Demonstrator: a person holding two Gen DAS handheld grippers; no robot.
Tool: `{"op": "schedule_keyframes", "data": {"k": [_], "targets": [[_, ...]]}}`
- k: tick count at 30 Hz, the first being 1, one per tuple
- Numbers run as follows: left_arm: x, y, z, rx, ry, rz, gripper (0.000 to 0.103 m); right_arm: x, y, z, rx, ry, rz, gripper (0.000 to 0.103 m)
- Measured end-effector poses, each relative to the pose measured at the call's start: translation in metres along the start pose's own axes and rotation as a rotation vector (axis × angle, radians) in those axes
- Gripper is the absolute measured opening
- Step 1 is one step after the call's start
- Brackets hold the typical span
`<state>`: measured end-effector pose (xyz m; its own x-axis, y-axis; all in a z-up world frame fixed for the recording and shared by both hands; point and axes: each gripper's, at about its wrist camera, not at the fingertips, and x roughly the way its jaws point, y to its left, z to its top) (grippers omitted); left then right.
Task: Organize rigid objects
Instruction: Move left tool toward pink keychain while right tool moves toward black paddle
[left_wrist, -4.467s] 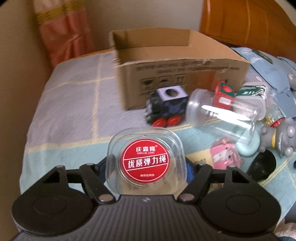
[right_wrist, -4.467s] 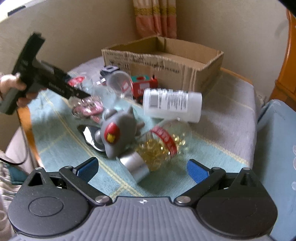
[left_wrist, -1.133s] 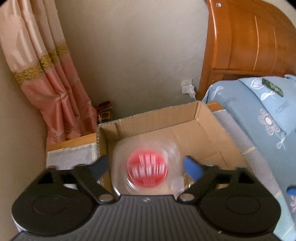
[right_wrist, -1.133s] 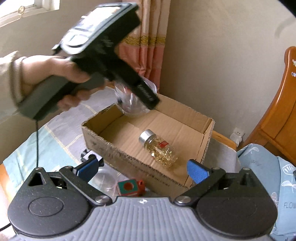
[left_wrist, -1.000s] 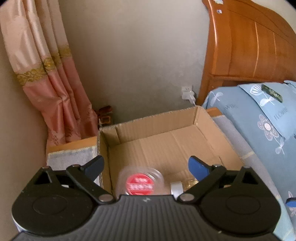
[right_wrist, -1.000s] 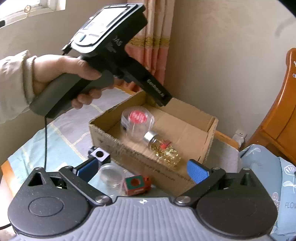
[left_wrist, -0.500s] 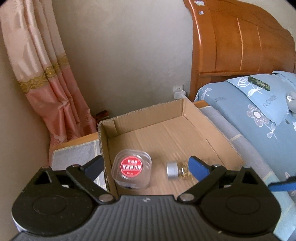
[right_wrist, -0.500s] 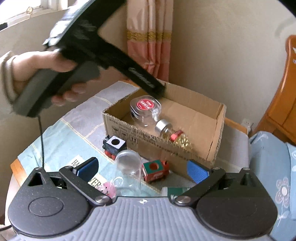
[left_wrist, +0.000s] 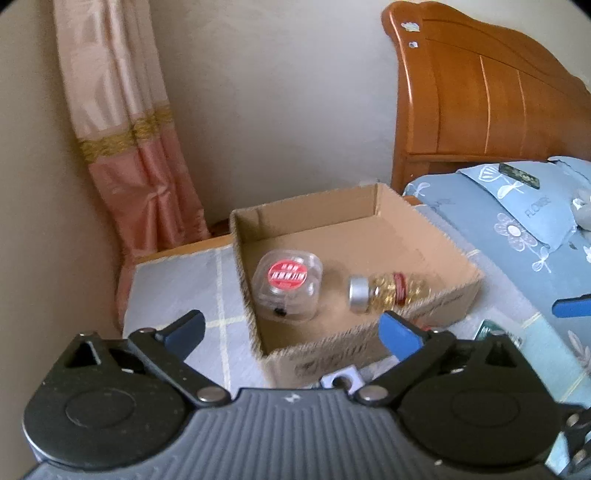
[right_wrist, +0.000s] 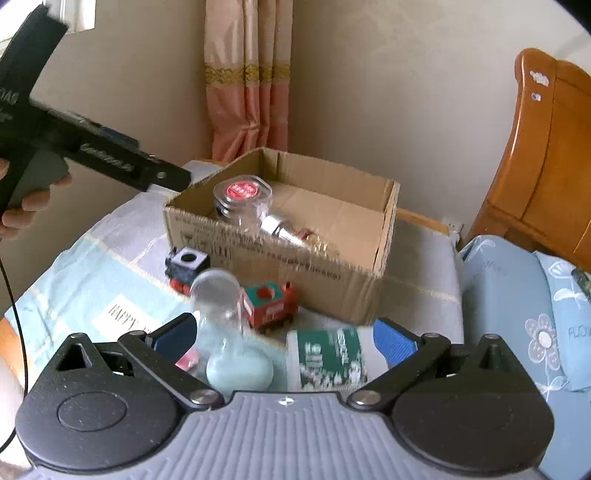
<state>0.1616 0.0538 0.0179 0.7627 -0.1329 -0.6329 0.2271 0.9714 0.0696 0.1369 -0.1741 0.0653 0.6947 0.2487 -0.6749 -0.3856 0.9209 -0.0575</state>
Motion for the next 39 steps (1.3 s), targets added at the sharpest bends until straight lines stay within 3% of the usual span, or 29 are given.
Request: {"op": "schedule_keyframes", "data": {"k": [8,19,29,39], "targets": [[-0.002,-0.005,-0.054,-0.031,0.057,-0.035,0.102,-0.002,0.004,-0.036,0.013,0.037,0.006,0.103],[-0.001,-0.044,-0.101,0.047,0.107,-0.134,0.102,0.024,-0.003,-0.061,0.117,0.087,0.002,0.103],[0.02,-0.061,-0.112,0.076,0.158,-0.138,0.102,0.024,-0.024,-0.077,0.2,0.106,-0.006,0.103],[0.014,-0.036,-0.124,0.086,0.171,-0.036,0.102,0.014,-0.043,-0.089,0.223,0.105,-0.042,0.103]]}}
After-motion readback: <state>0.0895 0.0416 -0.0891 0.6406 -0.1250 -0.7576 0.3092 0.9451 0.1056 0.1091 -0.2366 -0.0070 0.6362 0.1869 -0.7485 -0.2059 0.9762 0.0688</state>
